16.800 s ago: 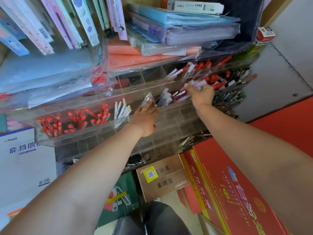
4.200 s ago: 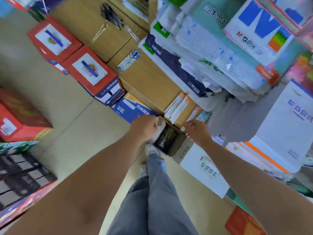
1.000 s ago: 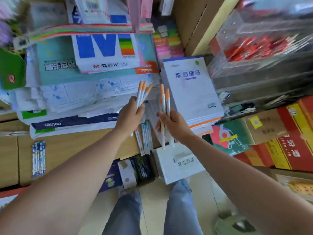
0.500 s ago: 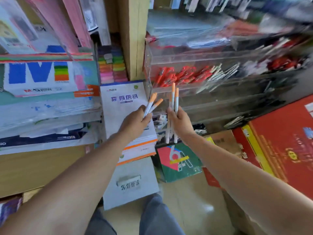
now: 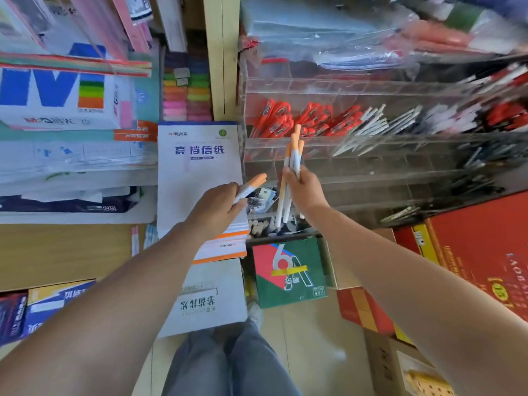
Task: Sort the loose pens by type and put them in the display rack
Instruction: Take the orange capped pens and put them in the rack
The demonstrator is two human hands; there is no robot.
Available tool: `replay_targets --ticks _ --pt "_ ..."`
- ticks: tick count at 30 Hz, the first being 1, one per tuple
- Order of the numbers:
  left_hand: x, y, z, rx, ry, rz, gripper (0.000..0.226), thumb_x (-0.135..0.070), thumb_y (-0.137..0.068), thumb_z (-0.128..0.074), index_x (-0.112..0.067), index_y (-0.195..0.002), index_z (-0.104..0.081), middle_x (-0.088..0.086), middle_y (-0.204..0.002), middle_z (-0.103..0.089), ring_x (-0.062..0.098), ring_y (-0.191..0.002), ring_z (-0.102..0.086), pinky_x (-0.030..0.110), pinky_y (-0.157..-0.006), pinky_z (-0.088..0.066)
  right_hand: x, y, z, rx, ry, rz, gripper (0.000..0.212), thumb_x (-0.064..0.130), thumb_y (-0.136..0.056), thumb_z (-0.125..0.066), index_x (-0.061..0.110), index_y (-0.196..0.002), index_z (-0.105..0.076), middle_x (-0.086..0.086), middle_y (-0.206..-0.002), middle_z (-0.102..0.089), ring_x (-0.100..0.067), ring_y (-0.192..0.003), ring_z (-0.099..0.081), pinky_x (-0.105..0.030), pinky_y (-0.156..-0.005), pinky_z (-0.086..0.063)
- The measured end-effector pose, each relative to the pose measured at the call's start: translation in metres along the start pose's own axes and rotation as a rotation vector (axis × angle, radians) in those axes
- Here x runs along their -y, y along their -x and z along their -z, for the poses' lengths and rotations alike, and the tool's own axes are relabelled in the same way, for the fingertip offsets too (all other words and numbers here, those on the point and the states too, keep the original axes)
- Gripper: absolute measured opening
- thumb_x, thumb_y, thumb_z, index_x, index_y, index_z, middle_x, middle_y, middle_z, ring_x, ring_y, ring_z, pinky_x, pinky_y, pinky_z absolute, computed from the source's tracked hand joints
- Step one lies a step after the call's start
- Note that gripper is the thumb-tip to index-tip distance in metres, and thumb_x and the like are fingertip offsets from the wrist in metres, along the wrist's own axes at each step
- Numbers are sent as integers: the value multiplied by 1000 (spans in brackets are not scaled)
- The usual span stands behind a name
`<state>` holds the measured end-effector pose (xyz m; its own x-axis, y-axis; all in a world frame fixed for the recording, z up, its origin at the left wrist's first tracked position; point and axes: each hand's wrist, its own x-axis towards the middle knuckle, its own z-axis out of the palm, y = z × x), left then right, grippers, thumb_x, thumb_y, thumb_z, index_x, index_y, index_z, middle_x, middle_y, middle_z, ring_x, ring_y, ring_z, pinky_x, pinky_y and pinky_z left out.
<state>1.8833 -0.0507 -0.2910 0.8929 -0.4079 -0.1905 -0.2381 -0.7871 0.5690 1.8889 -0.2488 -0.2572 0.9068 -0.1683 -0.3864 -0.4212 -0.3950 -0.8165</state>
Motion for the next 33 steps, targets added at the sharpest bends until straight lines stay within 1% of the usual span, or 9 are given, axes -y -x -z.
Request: replay_targets --ticks 4,8,12,15,17,20,23,27,33 --pt "13 0 0 -13 20 -4 19 -26 -100 -46 -13 -87 -42 5 -74 -51 25 -64 -50 33 -54 -30 -1 -7 -6 -10 1 -27 34 35 -101 -42 4 -105 -57 -24 -89 -60 -10 -54 -38 -19 -48 -34" --pt "11 -3 2 20 470 167 8 -21 -101 -41 -13 -104 -40 9 -89 -63 24 -67 -61 38 -60 -50 0 -5 -16 -13 -88 -89 34 37 -100 -45 6 -102 -60 -4 -71 -48 -11 -58 -41 -16 -53 -37" --pt "-3 -10 7 72 757 255 21 -23 -102 -42 -9 -118 -44 11 -86 -61 15 -56 -50 26 -52 -39 6 0 -38 -20 -261 -188 26 36 -98 -50 14 -94 -63 -5 -79 -52 -22 -79 -50 -36 -77 -45" --pt "-5 -13 11 100 806 222 20 -32 -98 -50 -14 -107 -51 11 -79 -59 16 -56 -50 27 -52 -39 16 3 -52 9 -423 -292 22 33 -98 -52 14 -98 -62 -10 -93 -64 -31 -96 -64 -43 -93 -51" --pt "-3 -14 14 113 798 209 19 -36 -95 -56 -17 -95 -51 2 -67 -52 14 -54 -48 26 -49 -37 22 7 -58 22 -526 -335 25 30 -100 -49 9 -107 -61 -14 -103 -67 -31 -101 -65 -45 -94 -52" --pt "2 -13 17 162 755 194 23 -33 -92 -61 -11 -97 -53 0 -65 -49 13 -53 -46 25 -47 -37 24 10 -65 9 -573 -356 23 27 -100 -49 9 -103 -62 -17 -107 -66 -31 -101 -65 -46 -94 -51" --pt "6 -10 22 209 643 168 18 -27 -97 -54 -10 -90 -54 2 -64 -46 16 -55 -44 27 -52 -35 21 15 -68 -8 -434 -329 23 32 -99 -50 12 -97 -61 -10 -85 -61 -22 -80 -61 -38 -80 -53" --pt "21 -9 24 194 548 187 25 -31 -98 -48 -7 -101 -54 8 -80 -54 22 -69 -49 32 -62 -38 18 17 -58 -98 -65 -253 31 36 -101 -43 12 -109 -61 0 -69 -45 -11 -57 -40 -25 -53 -34" --pt "36 -5 25 145 490 216 26 -33 -100 -43 -9 -107 -50 9 -87 -56 23 -79 -53 38 -71 -44 23 3 -45 -117 132 -133 35 35 -98 -51 4 -107 -65 -1 -72 -54 -11 -60 -47 -25 -57 -41"
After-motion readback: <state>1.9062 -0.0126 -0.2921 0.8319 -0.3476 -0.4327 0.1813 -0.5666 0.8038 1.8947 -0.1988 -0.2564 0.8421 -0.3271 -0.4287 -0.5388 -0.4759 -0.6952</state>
